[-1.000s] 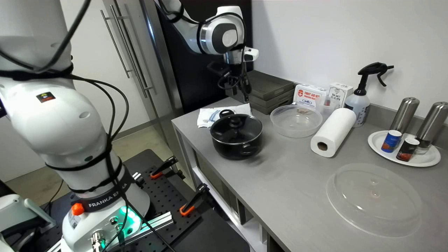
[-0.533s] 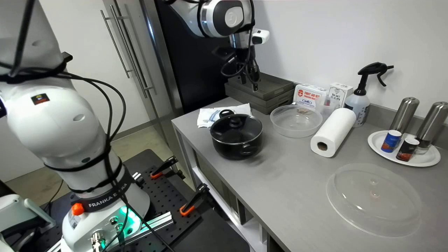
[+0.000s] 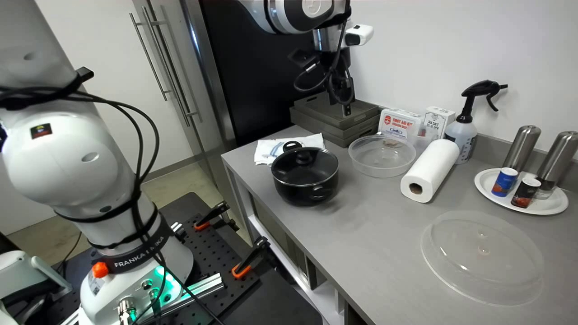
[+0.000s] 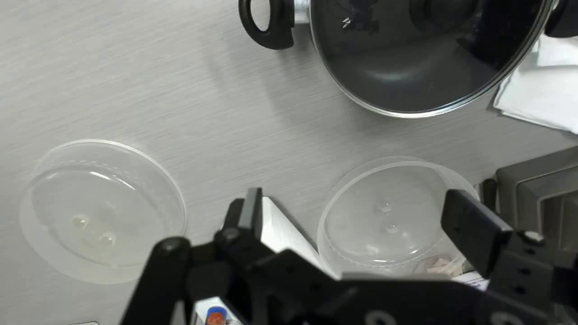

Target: Pick up the lid and put it on the pot

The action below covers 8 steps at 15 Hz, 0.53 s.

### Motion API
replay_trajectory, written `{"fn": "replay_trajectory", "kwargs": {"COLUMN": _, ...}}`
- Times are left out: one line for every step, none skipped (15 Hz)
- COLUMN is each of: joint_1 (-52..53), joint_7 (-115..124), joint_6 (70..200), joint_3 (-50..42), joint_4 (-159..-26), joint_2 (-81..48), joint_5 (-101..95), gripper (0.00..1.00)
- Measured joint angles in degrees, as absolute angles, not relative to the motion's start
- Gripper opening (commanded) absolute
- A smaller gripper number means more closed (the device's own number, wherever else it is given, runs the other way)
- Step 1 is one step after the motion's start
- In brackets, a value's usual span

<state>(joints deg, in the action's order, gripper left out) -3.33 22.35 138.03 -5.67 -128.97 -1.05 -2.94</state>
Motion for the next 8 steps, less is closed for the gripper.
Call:
{"fn": "replay_trajectory", "kwargs": {"joint_1": -4.0, "joint_7": 22.4, "joint_6": 137.6, "joint_3": -6.0, "joint_4": -129.0, "joint_2": -0.9, "joint_5": -3.1, "gripper": 1.0}}
{"fn": "replay_trajectory", "kwargs": {"joint_1": -4.6, "joint_7": 22.4, "joint_6": 137.2, "joint_3": -6.4, "joint_4": -129.0, "joint_2": -0.7, "joint_5": -3.3, "gripper": 1.0}}
{"fn": "replay_trajectory", "kwargs": {"joint_1": -5.3, "joint_7": 22.4, "joint_6": 136.9, "joint_3": -6.8, "joint_4": -129.0, "joint_2": -0.7, "joint_5": -3.7, "gripper": 1.0}}
{"fn": "replay_trajectory", "kwargs": {"joint_1": -5.8, "joint_7": 22.4, "joint_6": 136.6, "joint_3": -7.2, "joint_4": -129.1, "joint_2": -0.6, "joint_5": -4.0, "gripper": 1.0}}
{"fn": "replay_trajectory", "kwargs": {"joint_1": -6.3, "joint_7": 22.4, "joint_6": 136.5, "joint_3": -7.5, "joint_4": -129.1, "joint_2": -0.6, "joint_5": -4.2, "gripper": 1.0}}
{"fn": "replay_trajectory", "kwargs": {"joint_1": -6.6, "joint_7": 22.4, "joint_6": 136.5, "joint_3": -7.7, "joint_4": -129.1, "joint_2": -0.6, "joint_5": -4.3, "gripper": 1.0}}
{"fn": "replay_trajectory", "kwargs": {"joint_1": -6.7, "joint_7": 22.4, "joint_6": 136.5, "joint_3": -7.7, "joint_4": -129.2, "joint_2": -0.6, "joint_5": -4.4, "gripper": 1.0}}
{"fn": "replay_trajectory", "kwargs": {"joint_1": -6.7, "joint_7": 22.4, "joint_6": 136.5, "joint_3": -7.7, "joint_4": -129.2, "joint_2": -0.6, "joint_5": -4.4, "gripper": 1.0}}
